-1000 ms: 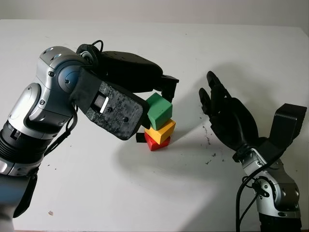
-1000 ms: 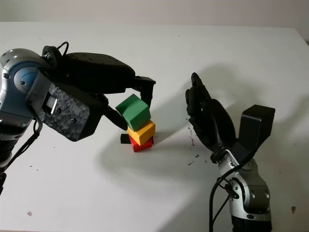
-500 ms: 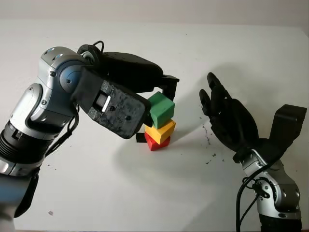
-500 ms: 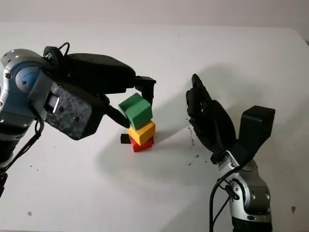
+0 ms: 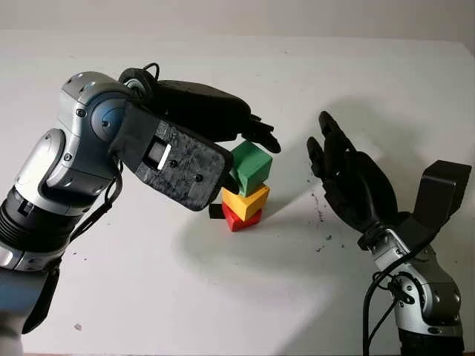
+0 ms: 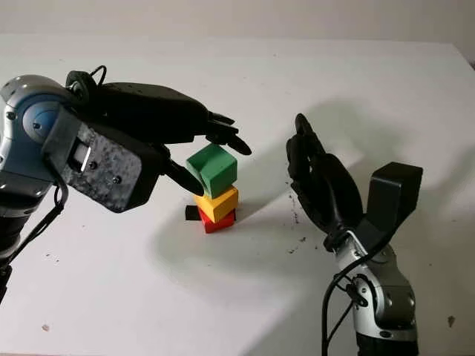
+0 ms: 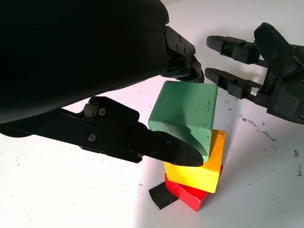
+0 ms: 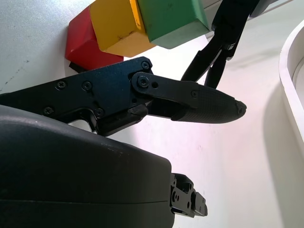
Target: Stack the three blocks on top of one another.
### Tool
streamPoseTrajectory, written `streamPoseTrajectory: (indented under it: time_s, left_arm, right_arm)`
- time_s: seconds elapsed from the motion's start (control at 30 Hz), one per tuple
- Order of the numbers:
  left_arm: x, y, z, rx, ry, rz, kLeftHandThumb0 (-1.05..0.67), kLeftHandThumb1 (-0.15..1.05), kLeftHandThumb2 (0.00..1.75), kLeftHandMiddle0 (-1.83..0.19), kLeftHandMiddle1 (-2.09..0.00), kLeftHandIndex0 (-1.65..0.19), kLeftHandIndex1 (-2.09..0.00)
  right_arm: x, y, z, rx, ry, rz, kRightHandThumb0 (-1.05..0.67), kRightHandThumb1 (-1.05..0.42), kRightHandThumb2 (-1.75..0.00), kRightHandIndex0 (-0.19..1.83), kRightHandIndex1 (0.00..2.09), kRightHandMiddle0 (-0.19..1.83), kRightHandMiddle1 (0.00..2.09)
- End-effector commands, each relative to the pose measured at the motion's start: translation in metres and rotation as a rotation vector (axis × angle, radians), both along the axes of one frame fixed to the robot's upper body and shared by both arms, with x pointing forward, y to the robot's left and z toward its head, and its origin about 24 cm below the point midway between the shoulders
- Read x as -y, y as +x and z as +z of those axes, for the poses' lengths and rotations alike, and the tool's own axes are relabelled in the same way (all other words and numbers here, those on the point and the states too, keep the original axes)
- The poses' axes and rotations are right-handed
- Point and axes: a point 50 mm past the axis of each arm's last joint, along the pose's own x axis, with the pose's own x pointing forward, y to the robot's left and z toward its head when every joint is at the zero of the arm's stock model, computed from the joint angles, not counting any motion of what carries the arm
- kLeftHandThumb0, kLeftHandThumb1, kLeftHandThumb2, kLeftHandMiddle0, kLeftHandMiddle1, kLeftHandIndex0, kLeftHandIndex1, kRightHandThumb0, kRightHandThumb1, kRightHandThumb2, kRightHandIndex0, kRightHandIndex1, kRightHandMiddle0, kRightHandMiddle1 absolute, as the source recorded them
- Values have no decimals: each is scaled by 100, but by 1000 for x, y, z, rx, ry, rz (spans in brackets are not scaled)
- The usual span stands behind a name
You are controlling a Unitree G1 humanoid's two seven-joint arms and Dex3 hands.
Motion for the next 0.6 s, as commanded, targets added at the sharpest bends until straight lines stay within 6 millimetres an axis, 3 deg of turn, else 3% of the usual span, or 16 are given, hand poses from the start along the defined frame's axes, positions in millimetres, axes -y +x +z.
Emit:
streamPoseTrajectory:
  time_s: [0.0,0.4,0.57]
  left_arm:
    - [5,-6,9,24,1,-23,-53,101,4,3,-3,-10,-12]
    - [-10,-12,26,-53,-65,-10,-58,93,5,18,-3,11,-3]
    - [-40,-7,40,-96,-312,62,-75,94,6,19,0,19,0]
  right_arm:
    - [0,0,2,15,2,3,-77,-105,-61,-19,0,-19,0]
    - [2,4,2,20,-15,8,-77,-105,-62,-19,0,-19,0]
    - [1,7,1,29,-25,18,-77,-105,-63,-19,0,-19,0]
